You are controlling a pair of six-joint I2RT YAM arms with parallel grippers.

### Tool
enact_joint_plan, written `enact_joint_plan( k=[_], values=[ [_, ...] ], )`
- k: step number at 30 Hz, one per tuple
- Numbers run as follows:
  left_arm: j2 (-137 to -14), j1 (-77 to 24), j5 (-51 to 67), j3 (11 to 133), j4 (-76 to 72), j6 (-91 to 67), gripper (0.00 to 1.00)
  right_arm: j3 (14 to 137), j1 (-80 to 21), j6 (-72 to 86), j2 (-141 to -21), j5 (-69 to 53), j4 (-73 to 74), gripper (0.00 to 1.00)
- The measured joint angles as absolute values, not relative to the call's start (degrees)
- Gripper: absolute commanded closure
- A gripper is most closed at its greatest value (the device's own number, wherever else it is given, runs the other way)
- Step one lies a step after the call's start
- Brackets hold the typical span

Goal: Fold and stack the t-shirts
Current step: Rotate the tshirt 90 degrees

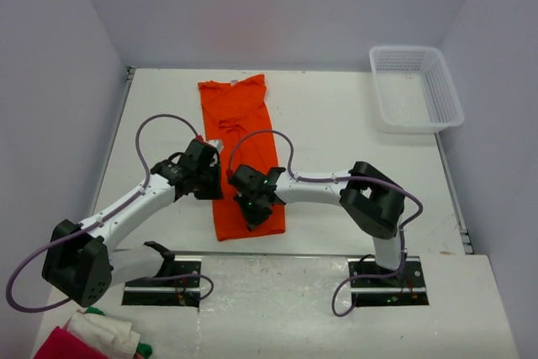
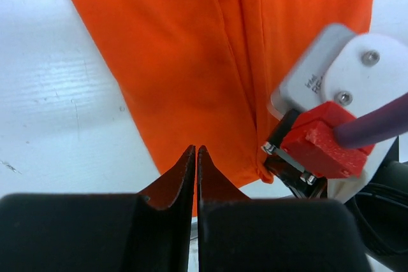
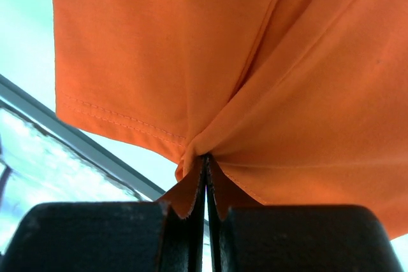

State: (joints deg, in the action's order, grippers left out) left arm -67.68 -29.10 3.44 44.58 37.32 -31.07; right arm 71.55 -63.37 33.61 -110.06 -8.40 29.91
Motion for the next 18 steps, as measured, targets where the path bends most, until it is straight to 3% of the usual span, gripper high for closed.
enact_joint_plan(
  k=[7, 14, 16, 18],
  values=[
    [-65.14, -29.45, 0.93, 42.52, 38.81, -35.77, 1.0, 81.32, -63.75, 33.36, -117.12, -10.02, 30.2, 1.0],
    [-63.18, -29.45, -6.07, 45.63, 43.68, -41.17, 1.0, 84.99, -63.96, 31.75, -118.74, -3.77, 31.62, 1.0],
    [-62.7, -29.45, -8.58, 46.98, 45.12, -42.3, 1.0, 84.88, -63.9, 31.38, -118.26, -1.74, 32.91, 0.96],
    [-62.57, -29.45, -10.81, 48.86, 46.02, -42.98, 1.0, 84.53, -63.86, 30.92, -116.44, 0.6, 34.72, 0.86]
  ],
)
